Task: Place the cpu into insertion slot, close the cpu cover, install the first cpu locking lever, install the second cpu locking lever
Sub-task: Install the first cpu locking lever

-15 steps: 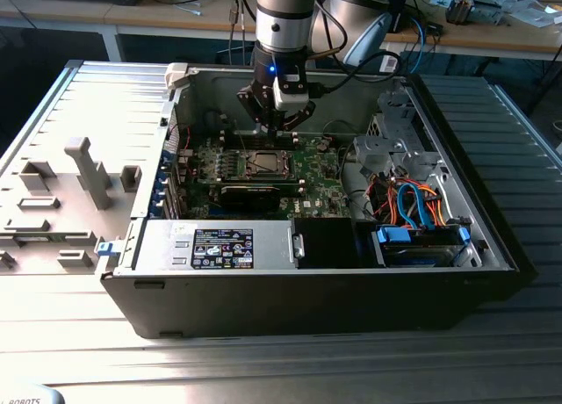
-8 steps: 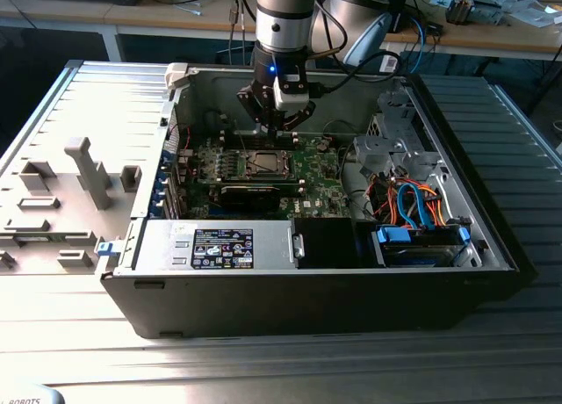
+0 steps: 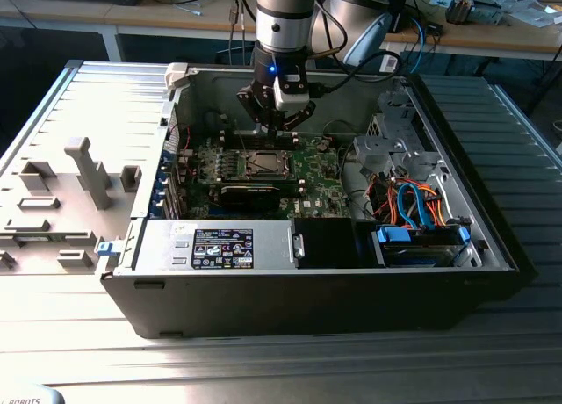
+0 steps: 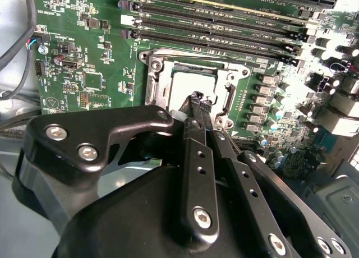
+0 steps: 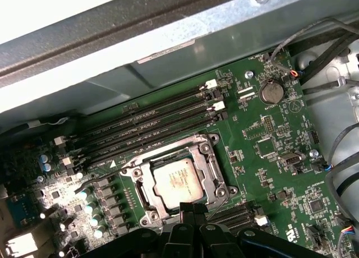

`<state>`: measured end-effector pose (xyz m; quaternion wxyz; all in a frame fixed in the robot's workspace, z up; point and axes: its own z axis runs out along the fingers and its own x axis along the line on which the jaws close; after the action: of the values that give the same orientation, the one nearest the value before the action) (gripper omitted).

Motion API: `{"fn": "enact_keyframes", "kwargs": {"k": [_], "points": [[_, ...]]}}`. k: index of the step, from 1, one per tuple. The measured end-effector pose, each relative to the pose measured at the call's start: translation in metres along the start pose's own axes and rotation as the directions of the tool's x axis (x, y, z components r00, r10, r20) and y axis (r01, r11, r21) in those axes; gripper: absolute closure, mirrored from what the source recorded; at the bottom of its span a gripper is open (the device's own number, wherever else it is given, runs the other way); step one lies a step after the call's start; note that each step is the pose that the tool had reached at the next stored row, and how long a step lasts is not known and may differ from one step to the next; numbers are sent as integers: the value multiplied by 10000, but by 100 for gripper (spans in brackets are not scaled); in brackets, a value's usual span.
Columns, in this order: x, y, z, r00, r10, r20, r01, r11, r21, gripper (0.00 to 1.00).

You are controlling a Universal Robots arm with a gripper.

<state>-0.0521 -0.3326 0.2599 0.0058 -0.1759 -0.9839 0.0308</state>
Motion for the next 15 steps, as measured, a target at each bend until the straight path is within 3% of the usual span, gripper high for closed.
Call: {"fn": "enact_keyframes", "kwargs": {"k": [15], "points": [[0,0,0,10000,-74,4,74,10000,0,89]]}}
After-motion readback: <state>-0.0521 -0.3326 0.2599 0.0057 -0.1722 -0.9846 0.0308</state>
